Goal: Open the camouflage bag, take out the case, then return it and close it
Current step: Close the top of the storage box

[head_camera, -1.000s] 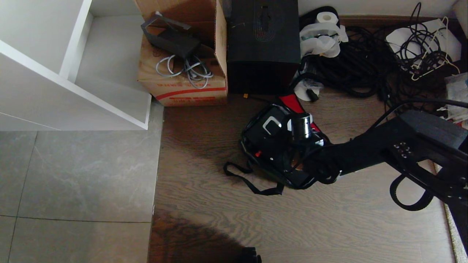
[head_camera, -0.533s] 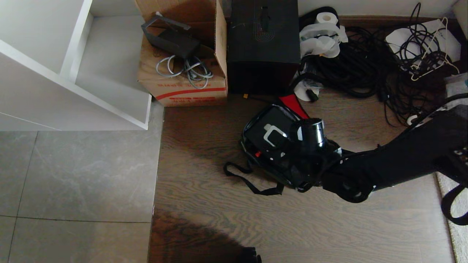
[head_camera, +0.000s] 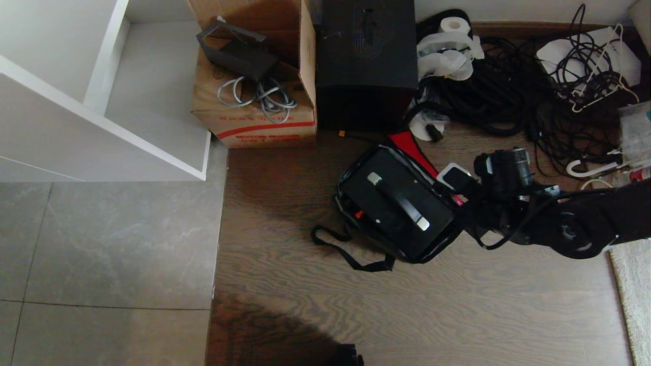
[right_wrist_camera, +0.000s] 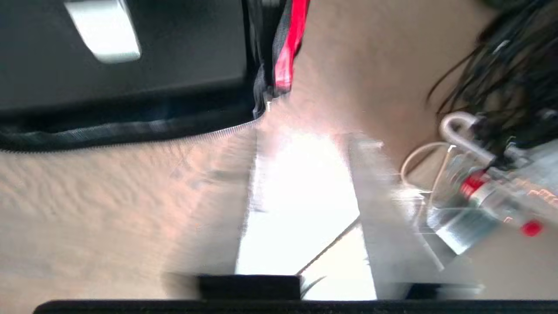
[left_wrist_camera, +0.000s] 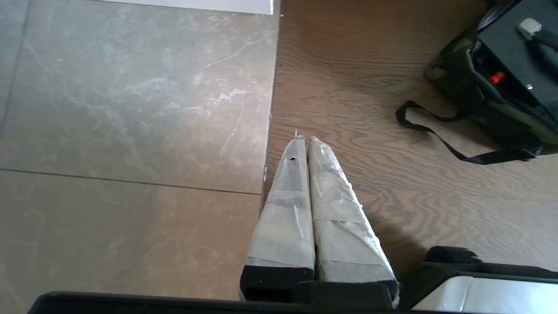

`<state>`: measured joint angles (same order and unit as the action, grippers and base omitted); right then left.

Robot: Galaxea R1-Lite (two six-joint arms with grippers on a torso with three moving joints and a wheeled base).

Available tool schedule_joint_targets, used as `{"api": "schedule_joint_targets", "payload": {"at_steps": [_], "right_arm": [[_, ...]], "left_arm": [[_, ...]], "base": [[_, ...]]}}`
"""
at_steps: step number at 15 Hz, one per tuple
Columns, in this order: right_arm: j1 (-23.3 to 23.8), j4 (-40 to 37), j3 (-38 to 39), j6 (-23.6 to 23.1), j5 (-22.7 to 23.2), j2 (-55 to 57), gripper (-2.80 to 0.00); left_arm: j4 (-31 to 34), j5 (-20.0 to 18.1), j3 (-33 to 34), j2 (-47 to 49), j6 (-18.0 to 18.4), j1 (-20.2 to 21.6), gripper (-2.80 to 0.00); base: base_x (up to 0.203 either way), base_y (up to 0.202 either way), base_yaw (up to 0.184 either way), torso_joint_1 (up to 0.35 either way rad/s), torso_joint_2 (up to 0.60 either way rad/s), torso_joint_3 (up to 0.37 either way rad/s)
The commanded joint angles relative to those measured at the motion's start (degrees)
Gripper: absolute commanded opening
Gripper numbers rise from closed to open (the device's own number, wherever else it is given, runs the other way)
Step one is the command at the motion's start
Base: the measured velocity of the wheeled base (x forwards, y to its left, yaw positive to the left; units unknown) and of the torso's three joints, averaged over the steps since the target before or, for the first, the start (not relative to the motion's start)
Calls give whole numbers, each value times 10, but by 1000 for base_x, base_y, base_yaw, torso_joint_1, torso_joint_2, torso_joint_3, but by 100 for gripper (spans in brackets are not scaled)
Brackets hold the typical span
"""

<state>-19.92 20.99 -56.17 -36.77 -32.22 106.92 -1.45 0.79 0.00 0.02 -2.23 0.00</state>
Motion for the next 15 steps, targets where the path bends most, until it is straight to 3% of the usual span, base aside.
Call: {"api": "schedule_joint_targets", "payload": {"at_steps": [1,3,5,7,8,9,10,11,12,15], "right_arm": [[22,-30,-2,50,48,7,-280],[31,-64,-15,186,199,26,-280],[53,-78,-34,269,347,34,-280],[80,-80,-39,314,412,45,-280],[99,-77,-37,338,471,53,-280],[111,-74,-41,394,496,60,-280],[126,-73,-56,492,514,69,-280],[142,-74,-74,561,529,78,-280],[171,-83,-105,584,539,87,0],[235,-104,-151,602,575,99,0]], "left_arm": [[0,0,5,0,-1,0,-280],[0,0,5,0,-1,0,-280],[0,0,5,0,-1,1,-280],[0,0,5,0,0,0,-280],[0,0,5,0,-1,0,-280],[0,0,6,0,-1,0,-280],[0,0,5,0,-1,0,-280],[0,0,5,0,0,0,-280],[0,0,5,0,-1,0,-280],[0,0,5,0,-1,0,-280]], "base": [[0,0,0,0,0,0],[0,0,0,0,0,0],[0,0,0,0,0,0],[0,0,0,0,0,0],[0,0,0,0,0,0],[0,0,0,0,0,0],[0,0,0,0,0,0],[0,0,0,0,0,0],[0,0,0,0,0,0],[0,0,0,0,0,0]]}}
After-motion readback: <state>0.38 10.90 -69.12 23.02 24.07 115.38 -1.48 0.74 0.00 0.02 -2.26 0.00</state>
